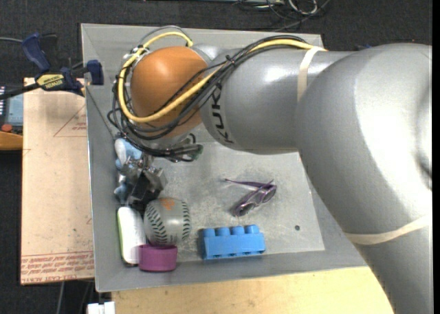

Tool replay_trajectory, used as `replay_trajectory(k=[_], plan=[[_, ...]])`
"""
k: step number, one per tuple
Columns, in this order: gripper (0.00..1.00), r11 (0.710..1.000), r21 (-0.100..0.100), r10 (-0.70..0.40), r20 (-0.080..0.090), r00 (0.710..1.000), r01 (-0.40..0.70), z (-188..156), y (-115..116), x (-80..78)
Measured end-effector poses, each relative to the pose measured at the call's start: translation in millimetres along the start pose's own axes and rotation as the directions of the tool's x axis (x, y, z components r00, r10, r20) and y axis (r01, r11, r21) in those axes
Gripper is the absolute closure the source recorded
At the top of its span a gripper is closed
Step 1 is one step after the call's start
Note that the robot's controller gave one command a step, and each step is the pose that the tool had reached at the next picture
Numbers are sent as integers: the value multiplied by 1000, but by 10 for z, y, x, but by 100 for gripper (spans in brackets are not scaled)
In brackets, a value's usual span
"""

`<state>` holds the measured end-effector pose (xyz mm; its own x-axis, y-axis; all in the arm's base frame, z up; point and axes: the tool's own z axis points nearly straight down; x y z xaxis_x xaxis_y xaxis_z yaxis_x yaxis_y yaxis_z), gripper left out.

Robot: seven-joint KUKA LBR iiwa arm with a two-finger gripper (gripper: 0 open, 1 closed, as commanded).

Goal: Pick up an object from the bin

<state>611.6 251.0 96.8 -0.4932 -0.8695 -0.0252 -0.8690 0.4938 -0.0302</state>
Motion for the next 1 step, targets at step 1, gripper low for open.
replay_trajectory(k=[1], plan=[[100,1000,5,1,7,1000,-1,-183,-17,-25]])
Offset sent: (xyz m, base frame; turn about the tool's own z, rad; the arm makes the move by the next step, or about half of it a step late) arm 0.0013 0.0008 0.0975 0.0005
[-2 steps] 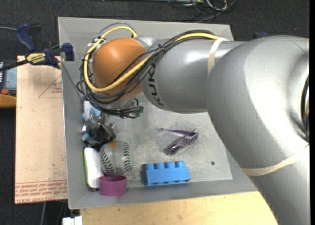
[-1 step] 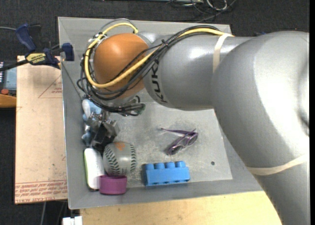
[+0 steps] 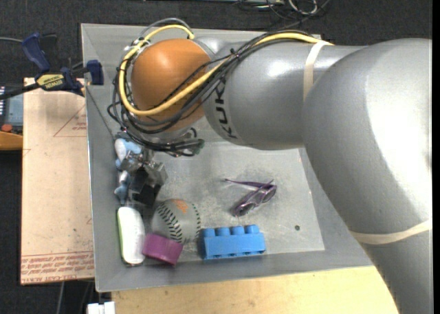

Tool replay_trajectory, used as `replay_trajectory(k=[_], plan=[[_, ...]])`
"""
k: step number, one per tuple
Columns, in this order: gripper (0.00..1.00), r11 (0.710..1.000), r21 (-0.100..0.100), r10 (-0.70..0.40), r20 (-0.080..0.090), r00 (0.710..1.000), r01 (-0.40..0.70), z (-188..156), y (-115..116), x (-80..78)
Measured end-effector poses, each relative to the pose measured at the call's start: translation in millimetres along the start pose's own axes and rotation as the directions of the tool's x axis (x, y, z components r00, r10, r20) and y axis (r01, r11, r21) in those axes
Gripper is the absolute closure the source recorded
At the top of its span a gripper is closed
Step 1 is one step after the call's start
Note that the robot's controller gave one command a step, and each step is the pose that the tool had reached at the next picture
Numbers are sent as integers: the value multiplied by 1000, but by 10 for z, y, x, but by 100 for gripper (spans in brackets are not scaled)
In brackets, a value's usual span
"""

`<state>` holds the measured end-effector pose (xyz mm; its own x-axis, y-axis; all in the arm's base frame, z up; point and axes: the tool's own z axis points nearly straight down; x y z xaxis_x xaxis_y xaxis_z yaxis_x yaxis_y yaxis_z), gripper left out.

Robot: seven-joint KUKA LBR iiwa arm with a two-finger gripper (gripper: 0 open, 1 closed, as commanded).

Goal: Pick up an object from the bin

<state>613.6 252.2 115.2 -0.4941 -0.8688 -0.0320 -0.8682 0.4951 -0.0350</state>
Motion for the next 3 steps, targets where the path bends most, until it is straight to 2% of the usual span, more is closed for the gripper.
replay_trajectory(k=[1,3], plan=[[100,1000,-6,0,-6,1000,-1,-123,12,10],[100,1000,-2,0,-2,1000,0,-547,-10,-13]])
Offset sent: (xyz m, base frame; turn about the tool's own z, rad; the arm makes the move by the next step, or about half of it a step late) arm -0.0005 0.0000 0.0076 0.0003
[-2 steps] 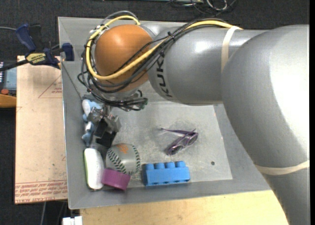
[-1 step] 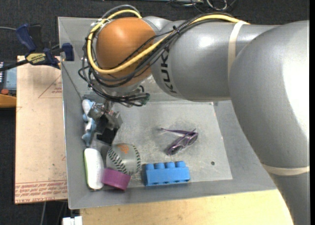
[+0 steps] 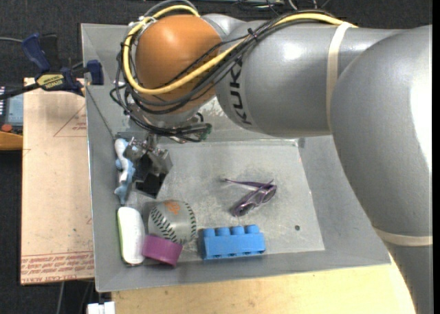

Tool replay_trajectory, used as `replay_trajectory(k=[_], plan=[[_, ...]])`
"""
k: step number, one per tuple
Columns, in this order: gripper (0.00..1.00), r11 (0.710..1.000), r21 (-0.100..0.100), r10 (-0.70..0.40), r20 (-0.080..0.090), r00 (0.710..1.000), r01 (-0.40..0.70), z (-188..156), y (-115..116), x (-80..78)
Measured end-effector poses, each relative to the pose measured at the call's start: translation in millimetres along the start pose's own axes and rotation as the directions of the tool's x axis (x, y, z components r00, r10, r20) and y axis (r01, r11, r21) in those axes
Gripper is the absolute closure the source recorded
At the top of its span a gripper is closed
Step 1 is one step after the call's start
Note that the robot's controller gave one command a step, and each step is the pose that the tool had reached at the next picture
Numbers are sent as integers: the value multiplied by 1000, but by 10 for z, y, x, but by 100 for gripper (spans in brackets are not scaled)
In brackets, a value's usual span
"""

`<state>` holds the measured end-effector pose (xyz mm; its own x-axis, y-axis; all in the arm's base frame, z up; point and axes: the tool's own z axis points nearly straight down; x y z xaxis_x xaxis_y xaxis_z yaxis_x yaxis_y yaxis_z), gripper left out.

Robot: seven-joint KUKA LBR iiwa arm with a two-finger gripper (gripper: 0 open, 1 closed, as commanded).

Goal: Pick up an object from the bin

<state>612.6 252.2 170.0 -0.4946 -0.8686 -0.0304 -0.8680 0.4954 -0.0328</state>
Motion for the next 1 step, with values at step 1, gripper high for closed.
replay_trajectory(k=[1], plan=[[100,1000,2,1,2,1000,-1,-156,-9,-10]])
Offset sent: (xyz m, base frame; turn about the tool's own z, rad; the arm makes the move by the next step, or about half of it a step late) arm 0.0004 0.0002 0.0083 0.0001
